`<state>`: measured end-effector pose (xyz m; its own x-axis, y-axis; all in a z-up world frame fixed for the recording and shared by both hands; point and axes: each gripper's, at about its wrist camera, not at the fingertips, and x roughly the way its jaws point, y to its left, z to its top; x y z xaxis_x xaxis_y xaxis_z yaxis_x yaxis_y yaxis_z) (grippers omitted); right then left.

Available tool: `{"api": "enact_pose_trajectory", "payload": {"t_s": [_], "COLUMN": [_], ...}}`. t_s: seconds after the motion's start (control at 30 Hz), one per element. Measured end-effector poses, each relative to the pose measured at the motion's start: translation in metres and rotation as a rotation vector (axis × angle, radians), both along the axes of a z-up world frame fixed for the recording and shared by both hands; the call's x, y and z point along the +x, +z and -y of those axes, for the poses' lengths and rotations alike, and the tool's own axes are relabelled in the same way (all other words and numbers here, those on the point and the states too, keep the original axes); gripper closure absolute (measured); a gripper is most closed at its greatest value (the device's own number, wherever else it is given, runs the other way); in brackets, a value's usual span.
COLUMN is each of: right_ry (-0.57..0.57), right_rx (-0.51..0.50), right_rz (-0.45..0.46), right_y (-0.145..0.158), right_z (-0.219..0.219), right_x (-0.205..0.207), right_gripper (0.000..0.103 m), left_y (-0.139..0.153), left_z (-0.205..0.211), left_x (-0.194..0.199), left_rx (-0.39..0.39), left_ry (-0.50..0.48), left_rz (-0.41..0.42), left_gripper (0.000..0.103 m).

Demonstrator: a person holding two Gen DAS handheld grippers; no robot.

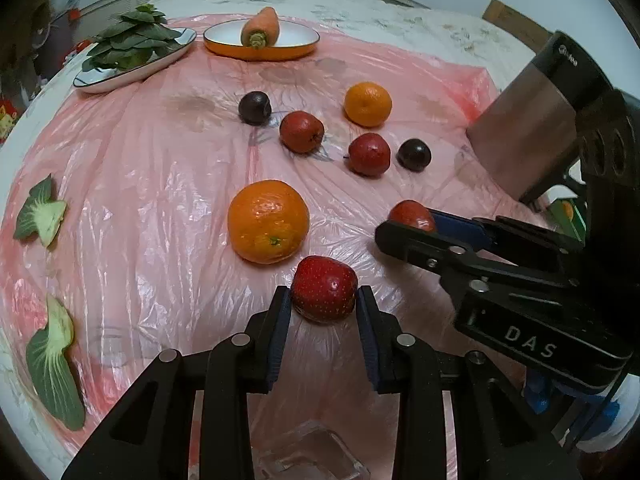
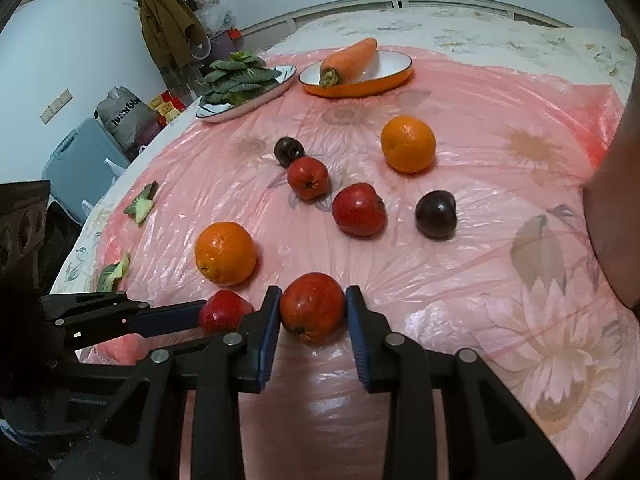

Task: Organize fruits
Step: 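Grasp a red apple with the left tool while the right tool grasps another red apple, then carry the left tool's red apple to the green tray while the right tool carries its apple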

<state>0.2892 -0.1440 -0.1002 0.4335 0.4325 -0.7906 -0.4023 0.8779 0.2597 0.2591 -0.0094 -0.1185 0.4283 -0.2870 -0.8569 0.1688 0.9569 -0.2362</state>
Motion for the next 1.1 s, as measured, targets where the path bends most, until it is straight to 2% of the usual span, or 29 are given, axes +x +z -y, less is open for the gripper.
{"api": "enact_pose_trajectory", "payload": {"t_s": [0.3, 0.67, 1.1], "right_ry": [-0.027, -0.079, -0.164], "right_rx": [0.012, -0.004, -0.025], "right_rz": [0.021, 0.047, 0.065], "right_y": [0.017, 0.04, 0.055], "right_z": [0.015, 0.051, 0.113], "right_x": [-0.015, -0.058, -0.111], "right_gripper": [0.074, 0.074, 0.074], "left_y": [0.019, 0.046, 0.074], "left_z": [-0.005, 0.0, 0.036], "left_x": [-0.011, -0.037, -0.068], "left_rx": [-0.017, -0.013, 0.002], "left_ry": [0.025, 0.017, -0.027], "left_rz": [0.04, 0.082, 0.118], "left_gripper": [0.075, 0.075, 0.075]}}
